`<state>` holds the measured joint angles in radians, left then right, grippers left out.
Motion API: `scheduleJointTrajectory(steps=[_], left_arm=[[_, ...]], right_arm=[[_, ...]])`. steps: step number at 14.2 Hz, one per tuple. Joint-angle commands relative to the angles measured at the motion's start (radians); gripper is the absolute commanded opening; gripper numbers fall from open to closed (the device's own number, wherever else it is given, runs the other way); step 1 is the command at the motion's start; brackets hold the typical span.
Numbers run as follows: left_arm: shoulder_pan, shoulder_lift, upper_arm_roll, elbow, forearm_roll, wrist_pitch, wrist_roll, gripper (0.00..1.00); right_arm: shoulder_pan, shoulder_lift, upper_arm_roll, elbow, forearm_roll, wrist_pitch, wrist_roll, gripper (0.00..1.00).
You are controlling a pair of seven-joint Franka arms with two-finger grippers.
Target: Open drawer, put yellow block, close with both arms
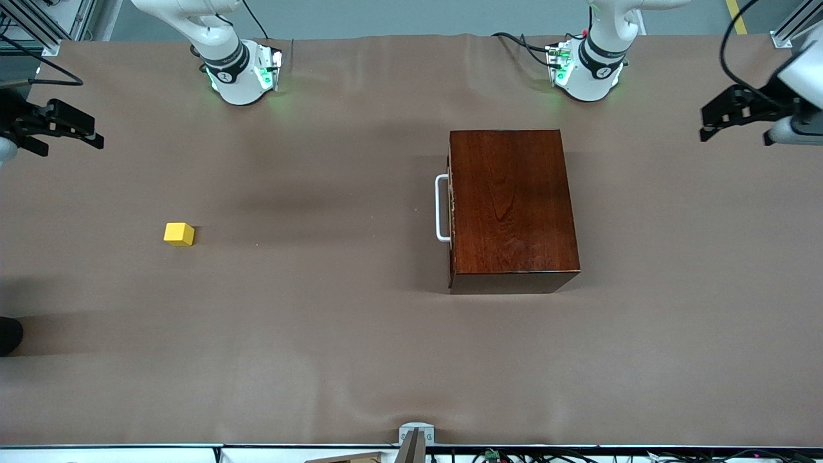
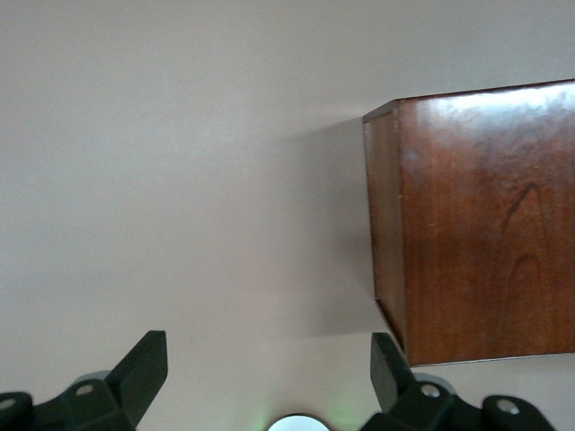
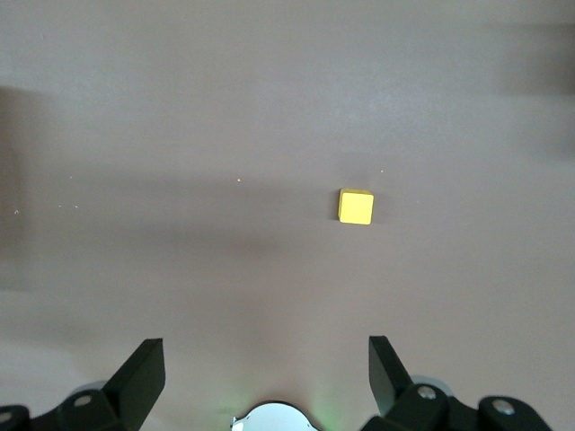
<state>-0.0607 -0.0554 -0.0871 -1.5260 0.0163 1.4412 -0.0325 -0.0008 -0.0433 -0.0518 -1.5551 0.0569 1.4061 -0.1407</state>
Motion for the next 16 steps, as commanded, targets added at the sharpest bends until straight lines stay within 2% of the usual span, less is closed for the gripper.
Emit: scheduleJointTrajectory(steps=[1, 4, 7, 9, 12, 15, 16], left_arm=[[-0.021, 0.055, -0.098, 0.026, -0.001, -0.002, -0.114, 1.0], [-0.057, 0.159, -0.193, 0.11, 0.013, 0.015, -0.272, 1.0], [-0.215, 0.303, -0.209, 0.223, 0.065, 0.016, -0.479, 1.0], [-0.336, 0.386, -0.195, 0.265, 0.117, 0.075, -0.546, 1.0], [-0.467, 0.5, -0.181, 0.27, 0.229, 0.212, -0.582, 1.0], [-0.586, 0.603, -0.129, 0.316, 0.232, 0.255, -0.673, 1.0], [-0.631, 0.629, -0.09, 0.328, 0.232, 0.264, -0.693, 1.0]], right_arm=[[0.005, -0.024, -0.005, -0.02, -0.012, 0.001, -0.007, 1.0], [0.005, -0.024, -0.005, -0.02, -0.012, 0.001, -0.007, 1.0], [0.005, -0.023, -0.005, -0.02, -0.012, -0.001, -0.007, 1.0], [0.008, -0.023, -0.005, -0.02, -0.012, -0.001, -0.007, 1.0], [0.008, -0.023, -0.005, -0.02, -0.012, -0.004, -0.007, 1.0], [0.013, -0.023, -0.008, -0.02, -0.012, -0.004, -0.007, 1.0], [0.013, -0.023, -0.007, -0.02, -0.012, -0.004, -0.007, 1.0]])
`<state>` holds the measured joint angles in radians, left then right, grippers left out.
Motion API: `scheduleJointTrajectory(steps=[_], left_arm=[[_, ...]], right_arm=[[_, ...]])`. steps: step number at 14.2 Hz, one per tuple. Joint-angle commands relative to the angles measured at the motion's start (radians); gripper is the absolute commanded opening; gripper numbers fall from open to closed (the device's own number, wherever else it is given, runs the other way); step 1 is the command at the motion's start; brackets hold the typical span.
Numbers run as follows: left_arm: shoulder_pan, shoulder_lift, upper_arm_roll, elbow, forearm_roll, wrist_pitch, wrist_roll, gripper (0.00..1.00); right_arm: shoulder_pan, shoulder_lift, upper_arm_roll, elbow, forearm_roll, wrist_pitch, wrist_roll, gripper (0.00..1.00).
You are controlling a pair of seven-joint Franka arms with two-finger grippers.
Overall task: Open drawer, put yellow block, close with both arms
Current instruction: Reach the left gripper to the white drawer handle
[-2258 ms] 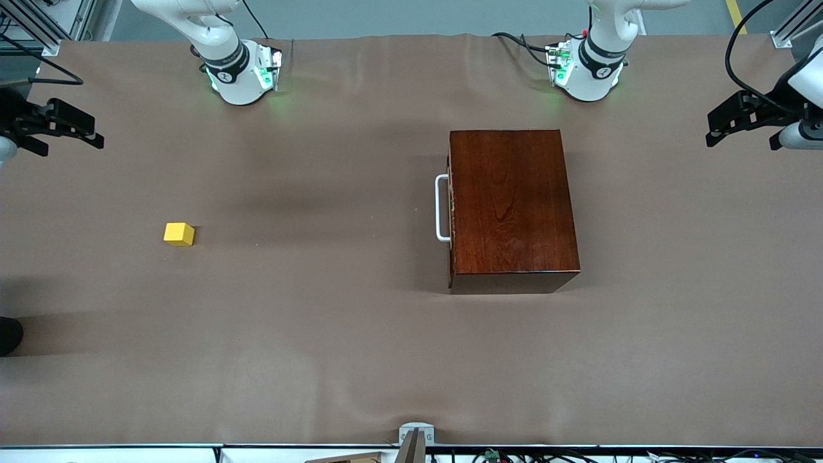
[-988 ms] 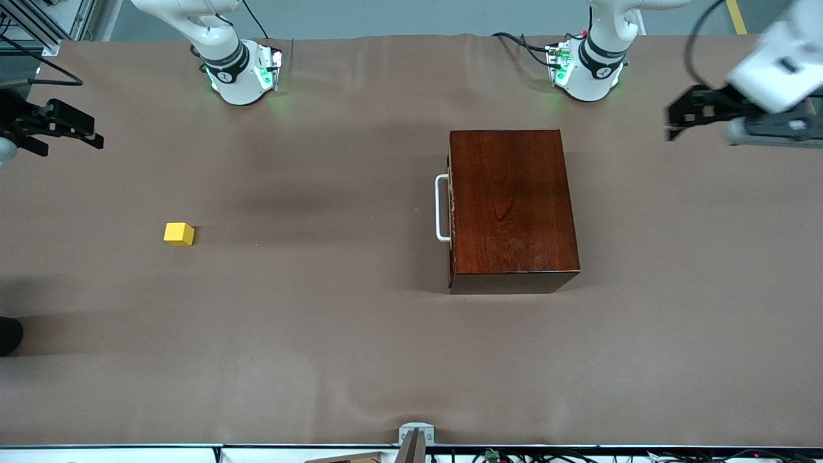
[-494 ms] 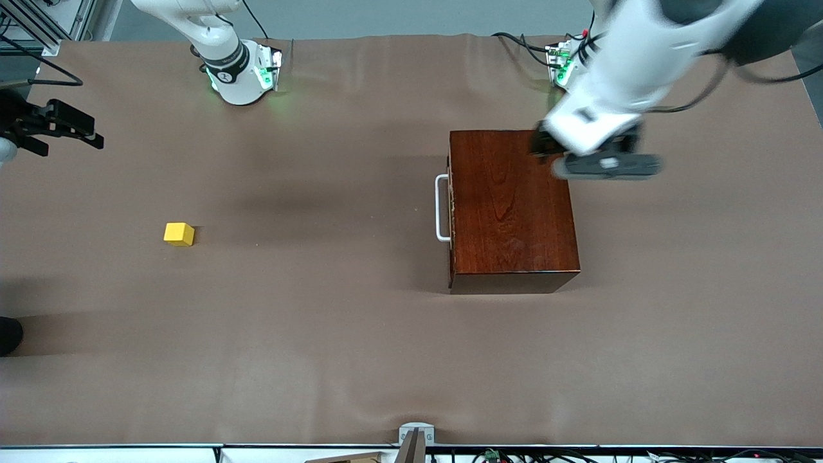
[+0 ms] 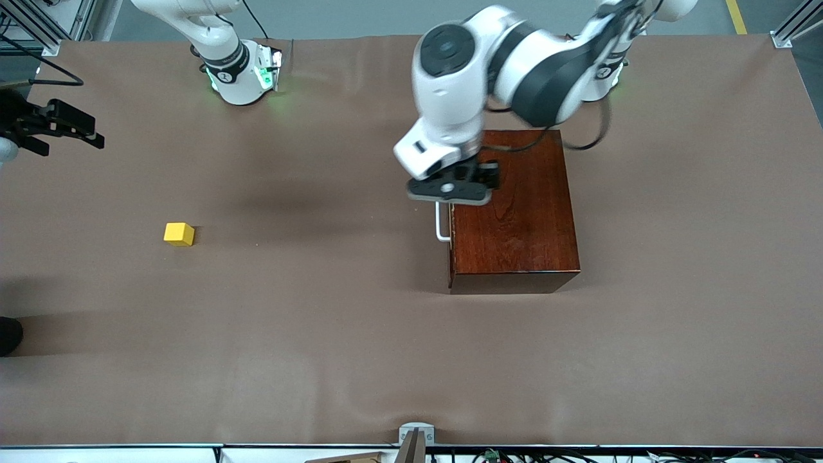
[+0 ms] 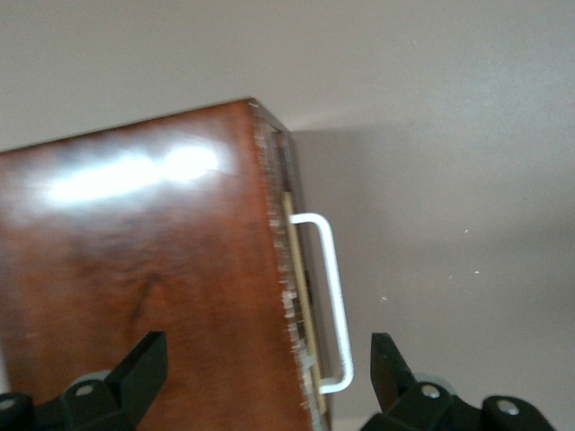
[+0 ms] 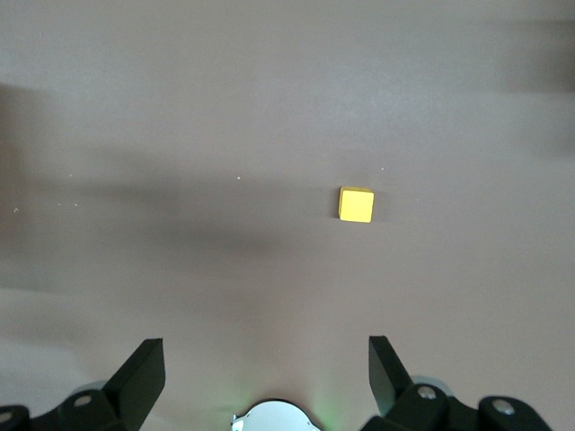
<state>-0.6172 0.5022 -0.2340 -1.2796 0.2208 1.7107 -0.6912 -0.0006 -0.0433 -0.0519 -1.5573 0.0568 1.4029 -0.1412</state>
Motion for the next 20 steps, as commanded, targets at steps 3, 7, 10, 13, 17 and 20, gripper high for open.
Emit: scheduleJointTrajectory(steps=[3, 7, 10, 13, 17, 20], left_arm=[[-0.25, 0.151, 0.212, 0.088, 0.026, 0.026, -0.134, 1.0], [-0.306, 0.203, 0.251, 0.097, 0.025, 0.07, -0.194, 1.0], [-0.323, 0.226, 0.249, 0.088, 0.02, 0.05, -0.221, 1.0], [-0.328, 0.245, 0.249, 0.085, 0.019, 0.015, -0.309, 1.0], [-0.341, 0.269, 0.251, 0.079, 0.031, 0.015, -0.306, 1.0], [-0.343, 0.282, 0.251, 0.072, 0.029, 0.015, -0.31, 1.0]], right_arm=[[0.008, -0.021, -0.006, -0.017, -0.012, -0.001, -0.006, 1.0], [0.008, -0.021, -0.006, -0.017, -0.012, -0.001, -0.006, 1.0], [0.007, -0.021, -0.006, -0.017, -0.011, -0.001, -0.006, 1.0], [0.008, -0.021, -0.006, -0.017, -0.011, -0.001, -0.006, 1.0], [-0.001, -0.021, -0.005, -0.018, -0.011, -0.001, -0.006, 1.0], [0.004, -0.021, -0.006, -0.017, -0.011, -0.001, -0.006, 1.0]])
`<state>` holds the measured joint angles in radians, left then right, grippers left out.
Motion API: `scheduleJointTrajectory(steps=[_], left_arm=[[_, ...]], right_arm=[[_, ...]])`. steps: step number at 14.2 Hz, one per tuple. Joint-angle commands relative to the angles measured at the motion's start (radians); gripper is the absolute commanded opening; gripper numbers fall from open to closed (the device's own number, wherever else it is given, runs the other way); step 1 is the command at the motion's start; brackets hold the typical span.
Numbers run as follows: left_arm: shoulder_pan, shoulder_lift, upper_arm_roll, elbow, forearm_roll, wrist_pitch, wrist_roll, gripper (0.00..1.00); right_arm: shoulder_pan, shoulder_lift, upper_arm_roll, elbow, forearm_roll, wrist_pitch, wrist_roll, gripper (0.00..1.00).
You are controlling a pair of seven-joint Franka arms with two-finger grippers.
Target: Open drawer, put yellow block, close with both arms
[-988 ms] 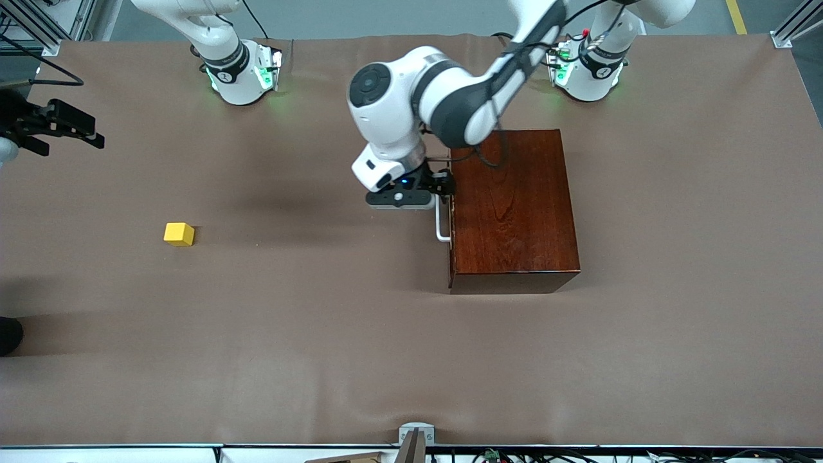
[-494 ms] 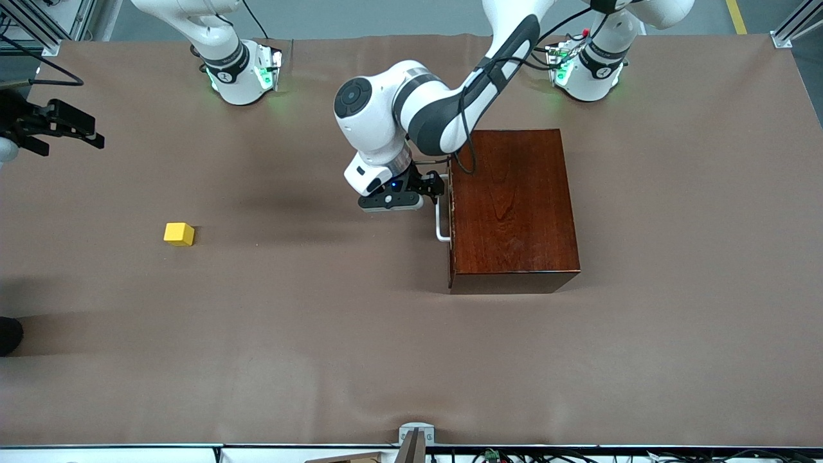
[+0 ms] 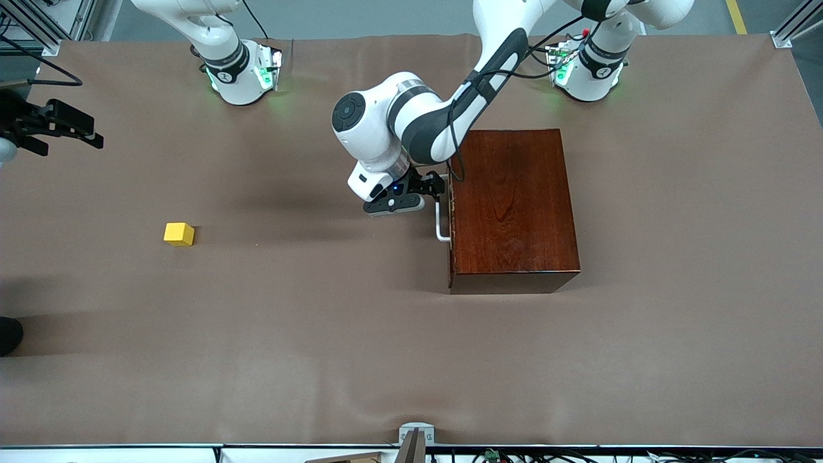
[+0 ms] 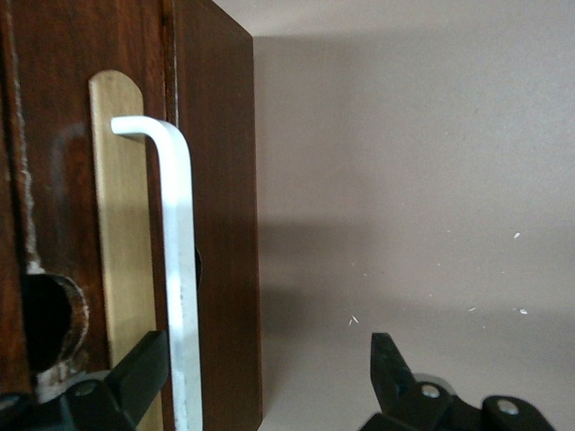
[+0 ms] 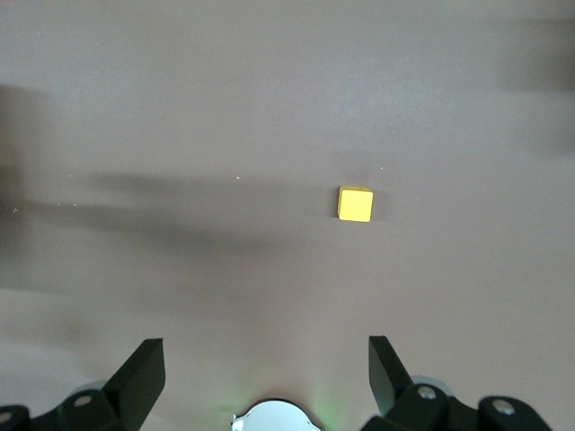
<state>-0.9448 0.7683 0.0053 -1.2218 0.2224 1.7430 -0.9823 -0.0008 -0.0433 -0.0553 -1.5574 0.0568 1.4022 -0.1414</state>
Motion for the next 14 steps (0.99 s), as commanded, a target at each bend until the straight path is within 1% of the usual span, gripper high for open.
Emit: scheduleJointTrajectory(steps=[1, 8, 14], left_arm=[[-0.015, 0.023, 0.012, 0.015, 0.028, -0.019, -0.019, 1.0], [-0.012, 0.019, 0.012, 0.015, 0.029, -0.069, -0.012, 1.0], [-0.011, 0.048, 0.015, 0.021, 0.026, -0.053, -0.018, 1.0]], right_arm=[[0.002, -0.021, -0.003, -0.016, -0.011, 0.0, -0.006, 1.0], [0.001, -0.021, -0.003, -0.016, -0.011, -0.002, -0.006, 1.0], [0.007, -0.02, -0.005, -0.016, -0.011, -0.002, -0.006, 1.0]])
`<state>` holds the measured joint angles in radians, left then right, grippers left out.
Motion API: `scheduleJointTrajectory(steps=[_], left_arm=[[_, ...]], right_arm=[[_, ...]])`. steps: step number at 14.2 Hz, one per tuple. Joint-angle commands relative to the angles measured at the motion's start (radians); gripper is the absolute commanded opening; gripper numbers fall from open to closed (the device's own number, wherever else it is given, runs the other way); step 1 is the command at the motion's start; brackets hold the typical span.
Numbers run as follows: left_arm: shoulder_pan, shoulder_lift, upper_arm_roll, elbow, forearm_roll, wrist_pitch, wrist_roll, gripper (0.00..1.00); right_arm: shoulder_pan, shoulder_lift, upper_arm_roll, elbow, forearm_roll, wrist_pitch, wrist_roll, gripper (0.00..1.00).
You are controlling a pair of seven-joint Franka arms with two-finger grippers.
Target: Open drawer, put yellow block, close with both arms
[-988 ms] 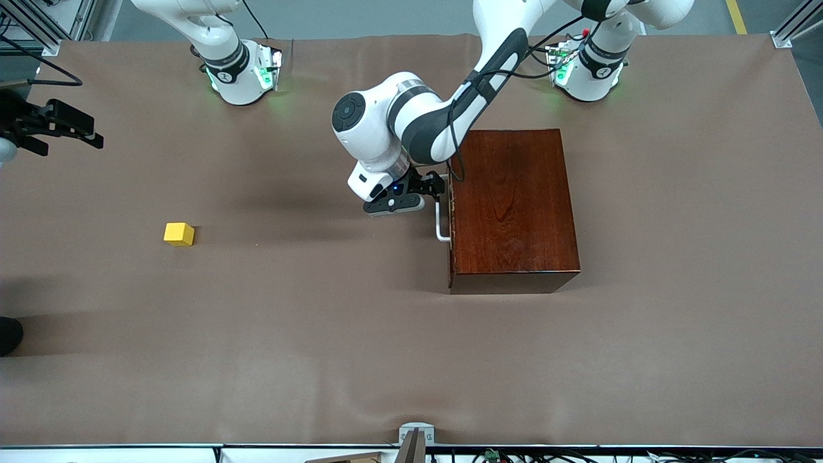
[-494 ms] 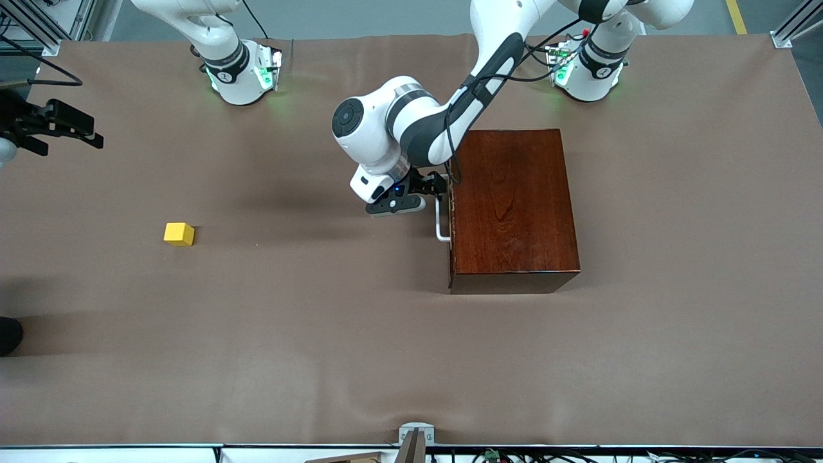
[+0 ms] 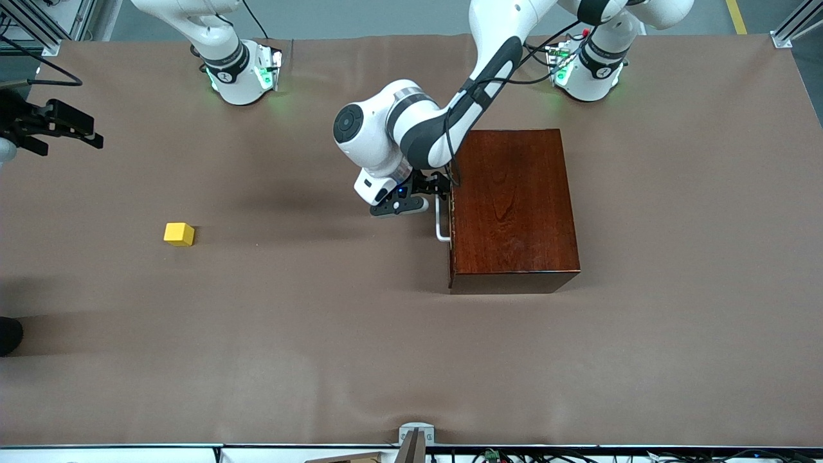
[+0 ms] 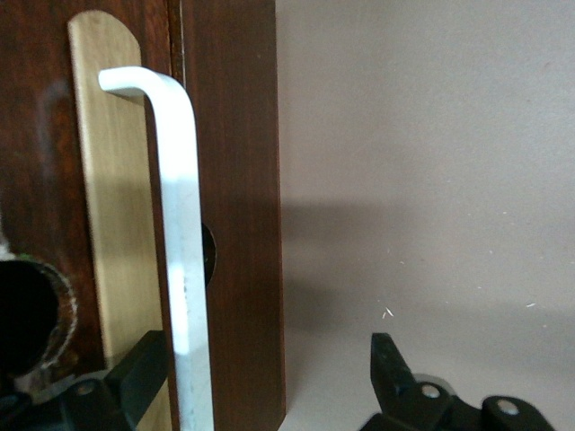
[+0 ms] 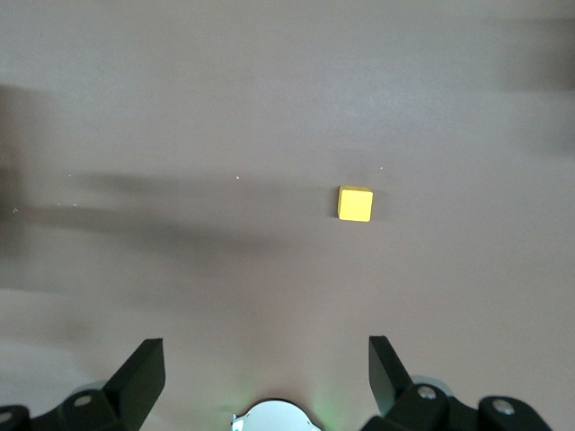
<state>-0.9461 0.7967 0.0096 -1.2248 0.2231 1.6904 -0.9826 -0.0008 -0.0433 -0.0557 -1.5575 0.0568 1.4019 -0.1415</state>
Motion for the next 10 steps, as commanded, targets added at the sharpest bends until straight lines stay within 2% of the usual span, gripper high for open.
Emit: scheduleJointTrajectory(steps=[1, 10], left_arm=[[-0.01, 0.019, 0.01, 0.025, 0.022, 0.023, -0.024, 1.0], [-0.014, 0.027, -0.003, 0.044, -0.059, 0.184, -0.131, 1.0]], right_arm=[[0.007, -0.02, -0.004, -0.016, -0.011, -0.003, -0.006, 1.0], [0.007, -0.02, -0.004, -0.015, -0.011, -0.003, -0.006, 1.0]])
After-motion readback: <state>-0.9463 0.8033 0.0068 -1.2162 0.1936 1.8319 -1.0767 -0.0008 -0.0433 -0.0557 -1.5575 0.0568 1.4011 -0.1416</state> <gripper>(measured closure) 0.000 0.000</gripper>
